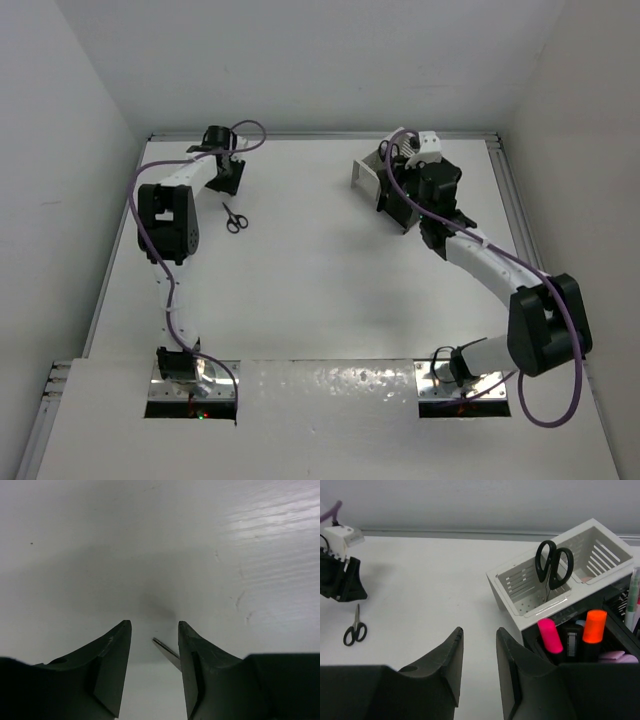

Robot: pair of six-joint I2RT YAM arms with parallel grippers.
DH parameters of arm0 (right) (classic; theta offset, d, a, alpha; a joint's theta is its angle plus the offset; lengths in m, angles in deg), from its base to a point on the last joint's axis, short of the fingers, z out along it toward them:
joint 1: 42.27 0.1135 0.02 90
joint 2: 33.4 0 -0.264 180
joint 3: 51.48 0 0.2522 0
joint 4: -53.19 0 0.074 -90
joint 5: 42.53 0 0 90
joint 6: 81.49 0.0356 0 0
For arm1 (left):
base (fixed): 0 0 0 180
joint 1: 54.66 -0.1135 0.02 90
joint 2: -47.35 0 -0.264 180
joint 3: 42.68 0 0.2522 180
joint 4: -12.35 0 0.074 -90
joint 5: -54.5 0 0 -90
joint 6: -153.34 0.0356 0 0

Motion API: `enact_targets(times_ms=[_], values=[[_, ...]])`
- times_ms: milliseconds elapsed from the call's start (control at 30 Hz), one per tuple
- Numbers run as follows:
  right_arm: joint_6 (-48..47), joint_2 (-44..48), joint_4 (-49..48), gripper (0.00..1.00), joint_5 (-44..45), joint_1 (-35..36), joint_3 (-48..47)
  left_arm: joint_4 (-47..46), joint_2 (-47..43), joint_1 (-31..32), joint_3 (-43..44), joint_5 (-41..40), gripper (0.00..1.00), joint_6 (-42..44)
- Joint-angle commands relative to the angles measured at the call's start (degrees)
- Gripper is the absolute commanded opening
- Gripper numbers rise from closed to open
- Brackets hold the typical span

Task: Sort the stationery into containers
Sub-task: Pick up the scissors from the center of the board.

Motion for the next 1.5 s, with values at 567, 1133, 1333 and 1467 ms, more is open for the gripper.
enact_targets(times_ms=[567, 1133, 1333, 1467], values=[[0.2, 7.4, -2.7, 0.33, 1.1, 0.3, 3.2, 1.4, -13.1, -2.2, -22.0, -7.6, 0.38, 5.5], [-0.6, 9.2, -1.4, 0.34, 1.7, 0.5, 4.1, 8.6, -16.5, 3.6, -18.6, 1.1, 0.46, 15.3], [-1.0, 9.2, -1.0, 0.34, 2.2, 0.5, 4.2, 5.7, -15.7, 5.1, -18.7, 2.8, 0.53, 16.4], [-0.6, 8.8, -0.6, 0.34, 1.7, 0.6, 4.0, 4.2, -15.9, 7.4, -16.1, 2.9, 0.38, 16.7]])
